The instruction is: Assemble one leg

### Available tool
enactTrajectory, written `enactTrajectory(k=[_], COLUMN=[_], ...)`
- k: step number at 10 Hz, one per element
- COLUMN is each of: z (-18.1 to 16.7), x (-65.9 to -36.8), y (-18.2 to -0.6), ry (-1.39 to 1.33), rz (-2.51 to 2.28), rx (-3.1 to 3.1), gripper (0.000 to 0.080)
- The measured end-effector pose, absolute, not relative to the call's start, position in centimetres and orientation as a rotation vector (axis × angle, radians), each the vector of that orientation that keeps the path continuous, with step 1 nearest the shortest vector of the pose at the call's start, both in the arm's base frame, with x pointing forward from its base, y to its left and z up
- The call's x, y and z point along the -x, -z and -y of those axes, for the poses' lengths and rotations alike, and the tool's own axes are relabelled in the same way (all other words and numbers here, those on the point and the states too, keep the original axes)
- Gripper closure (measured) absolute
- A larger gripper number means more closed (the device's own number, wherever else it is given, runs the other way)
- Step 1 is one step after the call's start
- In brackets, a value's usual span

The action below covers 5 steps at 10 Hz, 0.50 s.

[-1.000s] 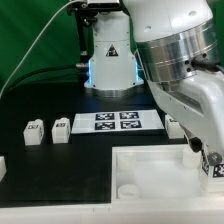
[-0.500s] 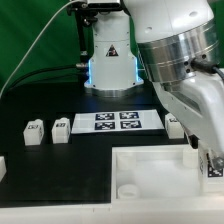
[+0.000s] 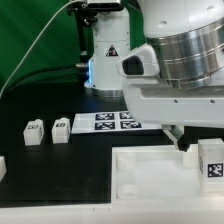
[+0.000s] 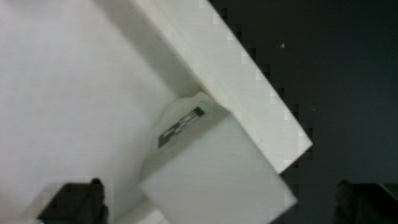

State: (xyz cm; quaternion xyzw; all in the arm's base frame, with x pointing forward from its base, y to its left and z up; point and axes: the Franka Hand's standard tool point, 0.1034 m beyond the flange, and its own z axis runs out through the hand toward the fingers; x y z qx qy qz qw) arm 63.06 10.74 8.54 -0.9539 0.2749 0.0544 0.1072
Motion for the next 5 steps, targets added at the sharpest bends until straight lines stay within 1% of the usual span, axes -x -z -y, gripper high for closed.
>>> enactTrajectory(k=[1, 2, 3, 5], z=[-10.52, -11.09, -11.49, -11.36], x=[-63.15, -63.28, -63.18, -63.21], y=[-8.08, -7.55, -7.38, -7.37], ry=[-0.119, -0.065, -0.050, -0.054], rz=[-0.495, -0.252, -0.174, -0.234], rx=[2.924, 2.973, 2.977, 2.973], gripper=[0.0151, 0.0151, 0.0151, 0.0165])
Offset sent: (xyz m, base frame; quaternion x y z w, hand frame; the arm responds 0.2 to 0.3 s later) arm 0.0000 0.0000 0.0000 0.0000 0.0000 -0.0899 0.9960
